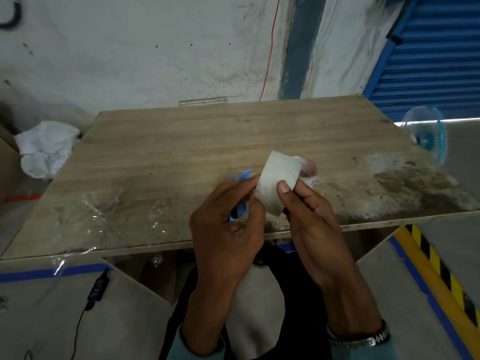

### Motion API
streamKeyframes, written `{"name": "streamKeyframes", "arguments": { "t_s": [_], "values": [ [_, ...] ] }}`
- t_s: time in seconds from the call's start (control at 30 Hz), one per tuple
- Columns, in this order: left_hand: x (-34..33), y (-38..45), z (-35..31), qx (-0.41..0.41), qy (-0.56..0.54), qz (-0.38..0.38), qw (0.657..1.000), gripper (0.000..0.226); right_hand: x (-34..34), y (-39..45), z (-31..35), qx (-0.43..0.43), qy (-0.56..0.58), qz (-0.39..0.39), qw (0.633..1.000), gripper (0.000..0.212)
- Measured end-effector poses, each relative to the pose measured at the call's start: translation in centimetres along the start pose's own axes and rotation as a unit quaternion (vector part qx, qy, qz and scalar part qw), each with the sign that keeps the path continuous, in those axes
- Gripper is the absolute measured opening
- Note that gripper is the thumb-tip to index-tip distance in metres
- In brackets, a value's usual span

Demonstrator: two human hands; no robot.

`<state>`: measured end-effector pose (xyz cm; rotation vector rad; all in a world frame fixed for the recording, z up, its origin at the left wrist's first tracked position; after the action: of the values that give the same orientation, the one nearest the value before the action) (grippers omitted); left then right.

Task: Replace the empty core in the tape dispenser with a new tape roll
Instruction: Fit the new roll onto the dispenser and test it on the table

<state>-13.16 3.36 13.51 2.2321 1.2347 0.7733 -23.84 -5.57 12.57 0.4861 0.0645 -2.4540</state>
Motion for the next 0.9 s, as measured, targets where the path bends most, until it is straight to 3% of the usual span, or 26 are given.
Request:
{"name": "streamKeyframes", "arguments": {
  "t_s": [0.1, 0.2, 0.33, 0.4, 0.5, 0.67, 0.83, 0.9],
  "values": [
    [0.0, -0.2, -0.1, 0.001, -0.013, -0.020, 1.000, 0.019, 0.0, 0.0, 0.0, -0.014, 0.025, -0.007, 1.000, 0.040],
    [-0.3, -0.3, 0.0, 0.015, -0.039, -0.016, 0.999, 0.020, 0.4, 0.3, -0.3, -0.027, 0.031, -0.051, 0.998, 0.026],
    [-0.9, -0.4, -0.1, 0.041, -0.083, 0.070, 0.993, 0.016, 0.3, 0.0, -0.4, -0.062, 0.035, -0.167, 0.983, 0.028],
    [-1.1, -0.7, -0.1, 0.039, -0.087, 0.116, 0.989, 0.013, -0.1, -0.3, 0.0, -0.056, 0.040, -0.192, 0.979, 0.018],
    [-1.3, -0.9, -0.1, 0.036, -0.091, 0.160, 0.982, 0.018, -0.4, -0.6, 0.5, -0.037, 0.067, -0.214, 0.974, 0.020],
    [-1.6, -1.3, 0.0, 0.158, -0.189, 0.187, 0.951, 0.051, -0.5, -0.3, 0.4, -0.029, 0.046, -0.160, 0.986, 0.027],
    [-1.4, -0.8, 0.4, 0.224, -0.223, 0.087, 0.945, 0.055, -0.7, 0.0, -0.6, -0.026, 0.033, -0.083, 0.996, 0.049],
    [-1.1, -0.5, 0.6, 0.273, -0.248, 0.047, 0.928, 0.043, -0.8, 0.0, -0.7, -0.035, 0.014, -0.056, 0.998, 0.049]
  ]
}}
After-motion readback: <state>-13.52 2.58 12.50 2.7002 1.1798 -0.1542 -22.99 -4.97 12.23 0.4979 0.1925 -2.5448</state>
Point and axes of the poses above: each hand's wrist, its own y-axis towards the middle knuckle, its own x-axis out of the back of the hand, z = x × y, the point moved 2 cm from there along y, towards the middle knuckle
